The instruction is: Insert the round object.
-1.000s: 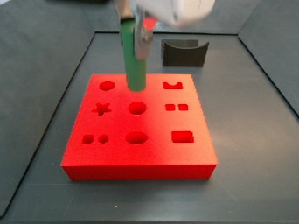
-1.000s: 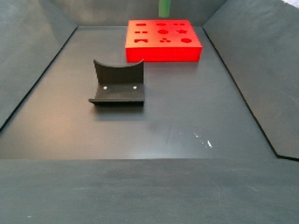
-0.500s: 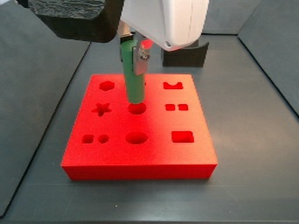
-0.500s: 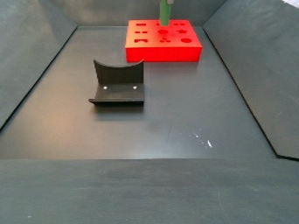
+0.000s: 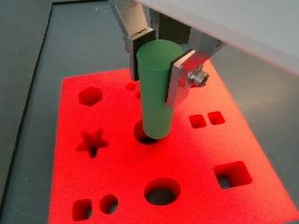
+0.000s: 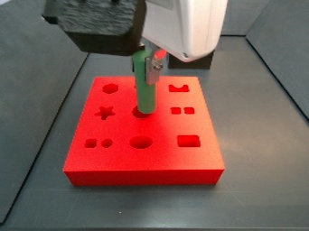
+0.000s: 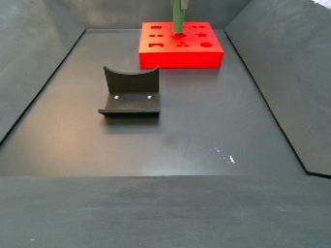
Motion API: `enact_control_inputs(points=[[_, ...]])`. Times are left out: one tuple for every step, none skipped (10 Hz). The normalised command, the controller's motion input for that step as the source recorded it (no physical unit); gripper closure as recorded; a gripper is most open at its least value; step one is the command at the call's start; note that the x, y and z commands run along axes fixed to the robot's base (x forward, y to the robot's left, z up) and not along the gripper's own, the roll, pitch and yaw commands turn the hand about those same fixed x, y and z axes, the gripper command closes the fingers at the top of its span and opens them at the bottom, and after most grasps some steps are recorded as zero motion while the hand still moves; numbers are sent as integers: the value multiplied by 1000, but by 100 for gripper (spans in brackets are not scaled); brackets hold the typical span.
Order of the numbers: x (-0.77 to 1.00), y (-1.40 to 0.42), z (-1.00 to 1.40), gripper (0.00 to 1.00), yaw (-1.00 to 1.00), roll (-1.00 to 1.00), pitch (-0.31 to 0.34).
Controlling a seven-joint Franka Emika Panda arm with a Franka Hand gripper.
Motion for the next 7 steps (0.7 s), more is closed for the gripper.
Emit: enact_control_inputs(points=[[-86, -69, -14, 100, 0, 99, -19], [-117, -160, -14, 100, 0, 154, -40], [-17, -71, 0, 100, 0, 184, 0], [0, 0, -23, 100, 0, 196, 0], [57, 0, -17, 100, 0, 201, 0], [49, 29, 0, 100, 0, 173, 0], [0, 100, 0, 100, 0, 126, 0]])
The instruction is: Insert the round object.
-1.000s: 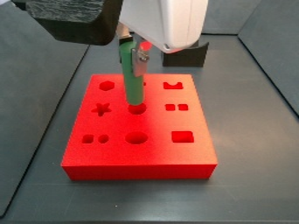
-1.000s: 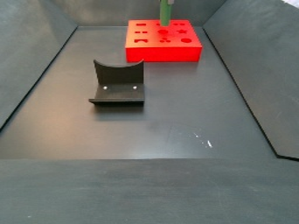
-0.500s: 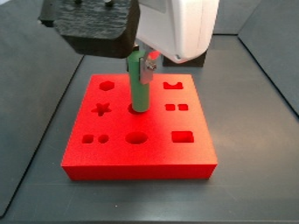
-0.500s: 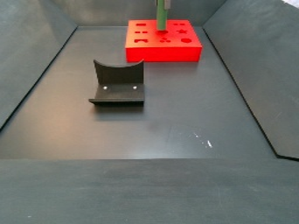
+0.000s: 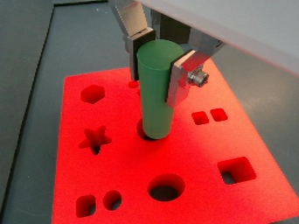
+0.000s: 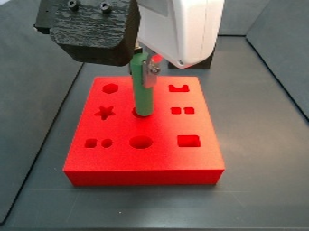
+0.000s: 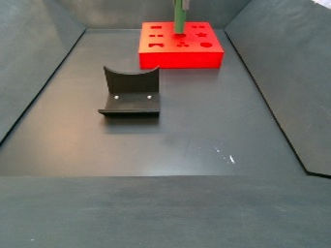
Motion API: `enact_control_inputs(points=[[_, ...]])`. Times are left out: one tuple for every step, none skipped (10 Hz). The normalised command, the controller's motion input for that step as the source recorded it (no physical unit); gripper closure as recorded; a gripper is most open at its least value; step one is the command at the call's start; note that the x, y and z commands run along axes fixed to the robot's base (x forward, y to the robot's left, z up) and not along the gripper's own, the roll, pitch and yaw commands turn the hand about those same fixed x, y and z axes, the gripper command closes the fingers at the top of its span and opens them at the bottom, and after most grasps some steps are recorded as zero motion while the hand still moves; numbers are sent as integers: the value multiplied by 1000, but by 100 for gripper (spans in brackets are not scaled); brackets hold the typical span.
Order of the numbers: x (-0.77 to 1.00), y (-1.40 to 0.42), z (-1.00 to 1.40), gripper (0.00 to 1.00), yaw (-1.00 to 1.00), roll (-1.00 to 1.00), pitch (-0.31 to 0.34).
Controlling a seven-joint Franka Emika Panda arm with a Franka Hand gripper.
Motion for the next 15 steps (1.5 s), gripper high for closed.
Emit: enact_control_inputs(points=[[0, 80, 0, 100, 0, 103, 0], [0, 106, 0, 100, 0, 79, 0], [-29, 0, -29, 100, 6, 37, 0], [-94, 0, -20, 100, 0, -1, -19], [-111, 0, -83, 100, 0, -11, -34], [-111, -49, -131, 100, 0, 0, -50], [-49, -31, -166, 100, 0, 0, -44], [-9, -14, -169, 100, 0, 0, -37], [0, -14, -191, 100, 6, 21, -43], [51, -6, -206, 100, 43, 37, -46], [0, -29, -180, 100, 26, 0, -49], [123, -60, -180, 100, 20, 9, -51], [237, -49, -189, 100, 23, 20, -56], [231, -17, -146, 100, 23, 36, -36], [114, 0, -100, 100, 0, 39, -7]])
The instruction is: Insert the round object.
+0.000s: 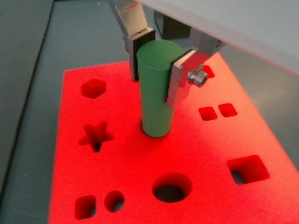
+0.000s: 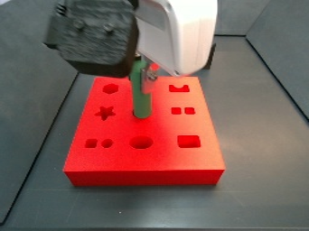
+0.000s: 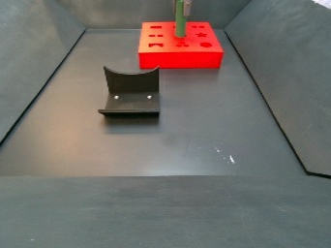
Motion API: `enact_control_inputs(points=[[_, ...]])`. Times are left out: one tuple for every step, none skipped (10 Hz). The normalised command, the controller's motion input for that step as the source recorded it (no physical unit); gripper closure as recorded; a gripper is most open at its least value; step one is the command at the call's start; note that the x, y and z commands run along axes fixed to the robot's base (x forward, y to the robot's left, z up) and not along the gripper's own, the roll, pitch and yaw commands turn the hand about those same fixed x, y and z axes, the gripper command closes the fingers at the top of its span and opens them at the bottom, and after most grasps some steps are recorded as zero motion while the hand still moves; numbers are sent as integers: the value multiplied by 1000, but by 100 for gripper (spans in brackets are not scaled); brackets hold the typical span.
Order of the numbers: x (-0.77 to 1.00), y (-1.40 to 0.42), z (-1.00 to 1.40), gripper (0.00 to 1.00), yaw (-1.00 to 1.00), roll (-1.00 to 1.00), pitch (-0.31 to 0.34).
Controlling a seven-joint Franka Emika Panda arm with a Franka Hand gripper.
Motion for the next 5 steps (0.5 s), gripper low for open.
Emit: enact_control_inputs(points=[[14, 0, 0, 100, 0, 10, 0], [134, -66, -151, 100, 0, 236, 1], [303, -131, -251, 100, 0, 411, 20], [346, -63, -397, 100, 0, 347, 0], [320, 0, -594, 100, 0, 14, -3]])
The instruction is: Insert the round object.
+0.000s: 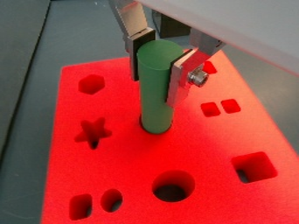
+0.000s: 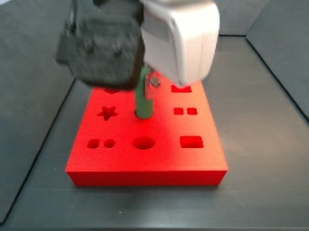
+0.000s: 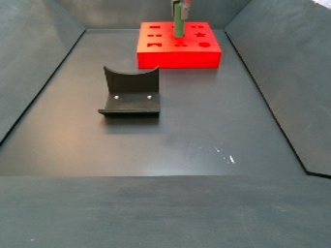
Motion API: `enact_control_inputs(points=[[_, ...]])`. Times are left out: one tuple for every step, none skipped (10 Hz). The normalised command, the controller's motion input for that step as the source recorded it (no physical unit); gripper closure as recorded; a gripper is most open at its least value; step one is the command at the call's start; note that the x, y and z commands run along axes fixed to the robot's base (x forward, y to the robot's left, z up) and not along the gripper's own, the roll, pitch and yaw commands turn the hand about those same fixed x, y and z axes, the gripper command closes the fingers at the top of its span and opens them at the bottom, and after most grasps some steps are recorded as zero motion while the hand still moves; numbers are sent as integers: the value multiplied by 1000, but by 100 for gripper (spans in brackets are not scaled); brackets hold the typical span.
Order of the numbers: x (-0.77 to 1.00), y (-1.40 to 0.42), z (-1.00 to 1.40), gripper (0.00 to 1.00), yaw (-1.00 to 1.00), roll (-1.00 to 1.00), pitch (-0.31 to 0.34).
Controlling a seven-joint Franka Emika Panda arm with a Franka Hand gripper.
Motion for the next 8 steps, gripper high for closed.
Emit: enact_control_inputs(points=[[280, 143, -717, 100, 0, -120, -13], [297, 220, -749, 100, 0, -191, -9], [266, 231, -771, 100, -20, -180, -1], [240, 177, -803, 100, -11, -119, 0], [149, 49, -749, 100, -6, -9, -4], [0, 3, -346, 100, 0, 0, 0], [0, 0, -49, 100, 0, 34, 0], [0, 0, 0, 100, 0, 0, 0]])
